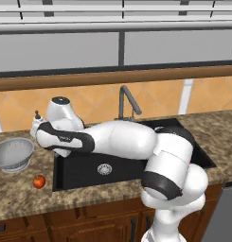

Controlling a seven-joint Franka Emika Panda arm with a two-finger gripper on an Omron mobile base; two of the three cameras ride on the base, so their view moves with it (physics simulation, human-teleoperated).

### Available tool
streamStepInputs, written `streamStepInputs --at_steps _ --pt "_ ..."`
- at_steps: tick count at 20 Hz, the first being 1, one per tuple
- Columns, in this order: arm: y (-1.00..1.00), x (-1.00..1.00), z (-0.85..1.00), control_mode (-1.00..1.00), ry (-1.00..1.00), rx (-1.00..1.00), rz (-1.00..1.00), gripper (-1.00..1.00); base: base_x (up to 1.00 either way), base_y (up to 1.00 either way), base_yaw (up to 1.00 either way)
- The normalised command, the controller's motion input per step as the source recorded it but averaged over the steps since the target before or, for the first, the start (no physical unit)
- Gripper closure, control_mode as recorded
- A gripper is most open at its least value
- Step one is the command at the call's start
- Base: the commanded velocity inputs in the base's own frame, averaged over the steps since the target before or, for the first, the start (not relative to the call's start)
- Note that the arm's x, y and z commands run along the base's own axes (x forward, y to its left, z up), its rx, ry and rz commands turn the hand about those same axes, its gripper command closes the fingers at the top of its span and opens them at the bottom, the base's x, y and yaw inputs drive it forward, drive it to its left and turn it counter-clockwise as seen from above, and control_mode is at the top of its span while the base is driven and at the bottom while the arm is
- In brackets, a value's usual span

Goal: Put the colander in the sink, put the apple in the colander, and turn on the sink faucet and pour water over the colander.

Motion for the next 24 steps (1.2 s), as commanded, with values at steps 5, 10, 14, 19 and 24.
streamStepInputs --at_steps 5,10,14,19,24 --pt "0.3 0.59 -0.29 -1.0 0.28 -0.03 -0.01 -1.0 0.0 0.0 0.0" --pt "0.4 0.4 -0.14 -1.0 0.13 -0.02 0.0 -1.0 0.0 0.0 0.0" --pt "0.43 0.18 0.0 -1.0 0.0 0.0 0.0 -1.0 0.0 0.0 0.0" --pt "0.36 0.14 0.04 -1.0 0.0 0.0 0.0 -1.0 0.0 0.0 0.0" --pt "0.16 0.43 0.03 -1.0 0.01 -0.01 0.0 -1.0 0.0 0.0 0.0"
